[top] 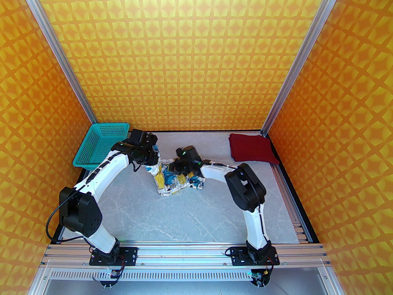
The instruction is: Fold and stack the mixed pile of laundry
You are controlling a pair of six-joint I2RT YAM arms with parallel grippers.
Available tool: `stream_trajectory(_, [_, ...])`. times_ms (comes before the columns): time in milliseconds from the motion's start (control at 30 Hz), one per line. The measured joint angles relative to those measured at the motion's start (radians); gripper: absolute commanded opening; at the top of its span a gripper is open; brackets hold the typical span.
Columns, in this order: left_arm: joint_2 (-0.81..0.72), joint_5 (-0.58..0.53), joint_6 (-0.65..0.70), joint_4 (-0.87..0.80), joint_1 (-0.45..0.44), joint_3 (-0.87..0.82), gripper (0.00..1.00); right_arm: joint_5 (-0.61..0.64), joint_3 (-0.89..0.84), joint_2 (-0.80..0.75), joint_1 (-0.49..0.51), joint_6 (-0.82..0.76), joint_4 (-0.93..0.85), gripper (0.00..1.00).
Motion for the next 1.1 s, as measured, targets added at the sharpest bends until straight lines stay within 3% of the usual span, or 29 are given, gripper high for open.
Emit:
stream_trajectory(300, [0.0, -0.006, 0.063, 0.001, -0.033, 0.0, 0.0, -0.012, 0.204, 0.195, 0.036, 0.002, -0.043, 0.01])
stream_trajectory(533, [0.0, -0.006, 0.107, 0.009, -0.06, -0.005, 0.0, -0.051, 0.243, 0.291, 0.074, 0.025, -0.048, 0.02])
stream_trajectory(667, [0.0, -0.006, 0.127, 0.019, -0.061, -0.013, 0.0, -0.065, 0.148, 0.213, 0.064, 0.02, -0.039, 0.05])
stream_trajectory(967, [0.0, -0.006, 0.154, 0.03, -0.061, -0.019, 0.0, -0.096, -0.173, -0.12, 0.04, -0.023, -0.038, 0.05])
stream_trajectory(1100, [0.0, -0.006, 0.154, 0.03, -0.061, -0.019, 0.0, -0.106, -0.266, -0.156, 0.06, -0.037, -0.032, 0.03])
